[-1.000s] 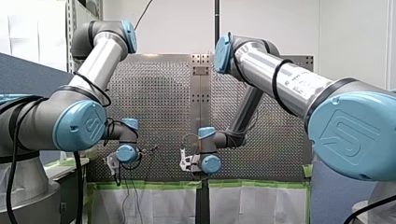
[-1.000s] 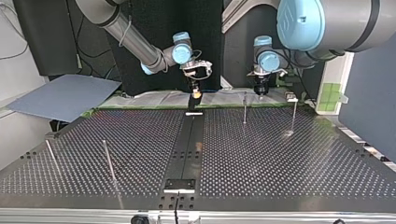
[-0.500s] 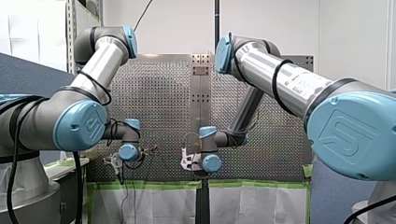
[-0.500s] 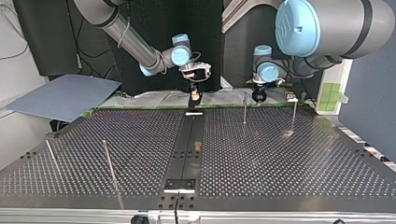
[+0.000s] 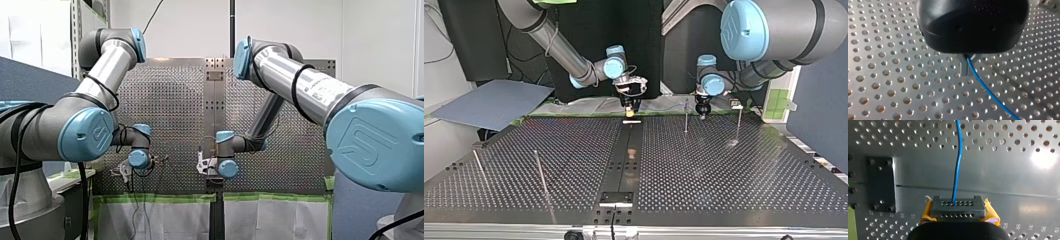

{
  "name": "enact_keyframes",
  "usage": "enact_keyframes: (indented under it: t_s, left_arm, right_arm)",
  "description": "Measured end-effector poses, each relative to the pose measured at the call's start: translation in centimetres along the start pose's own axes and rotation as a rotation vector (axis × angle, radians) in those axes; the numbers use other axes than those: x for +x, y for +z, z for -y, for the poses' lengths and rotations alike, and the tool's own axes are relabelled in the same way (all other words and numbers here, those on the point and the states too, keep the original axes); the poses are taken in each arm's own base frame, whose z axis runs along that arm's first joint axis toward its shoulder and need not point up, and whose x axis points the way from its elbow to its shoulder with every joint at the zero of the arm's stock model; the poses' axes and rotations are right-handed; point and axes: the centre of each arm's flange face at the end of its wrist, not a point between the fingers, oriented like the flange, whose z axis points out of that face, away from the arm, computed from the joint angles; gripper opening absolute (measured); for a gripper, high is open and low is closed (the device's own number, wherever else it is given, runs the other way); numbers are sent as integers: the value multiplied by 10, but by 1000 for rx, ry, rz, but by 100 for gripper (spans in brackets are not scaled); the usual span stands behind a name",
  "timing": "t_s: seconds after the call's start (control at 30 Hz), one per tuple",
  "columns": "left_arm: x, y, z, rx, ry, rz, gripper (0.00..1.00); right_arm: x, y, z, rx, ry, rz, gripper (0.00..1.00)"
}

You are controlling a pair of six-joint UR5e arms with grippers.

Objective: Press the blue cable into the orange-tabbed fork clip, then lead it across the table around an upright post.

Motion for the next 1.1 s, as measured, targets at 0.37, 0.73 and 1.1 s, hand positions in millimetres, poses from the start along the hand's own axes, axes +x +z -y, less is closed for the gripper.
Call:
enact_keyframes:
  t_s: [0.37, 0.73, 1.1]
  left_arm:
    - [-2, 1, -4, -12, 21, -7, 0]
    - [-4, 4, -5, 2, 101, 1, 0]
    - [-4, 1, -16, -78, 167, -16, 0]
  right_arm:
    - [0, 8, -27, -39, 1, 13, 0]
    - [-1, 8, -31, -41, -4, 23, 0]
    - [-2, 7, -31, -40, -7, 30, 0]
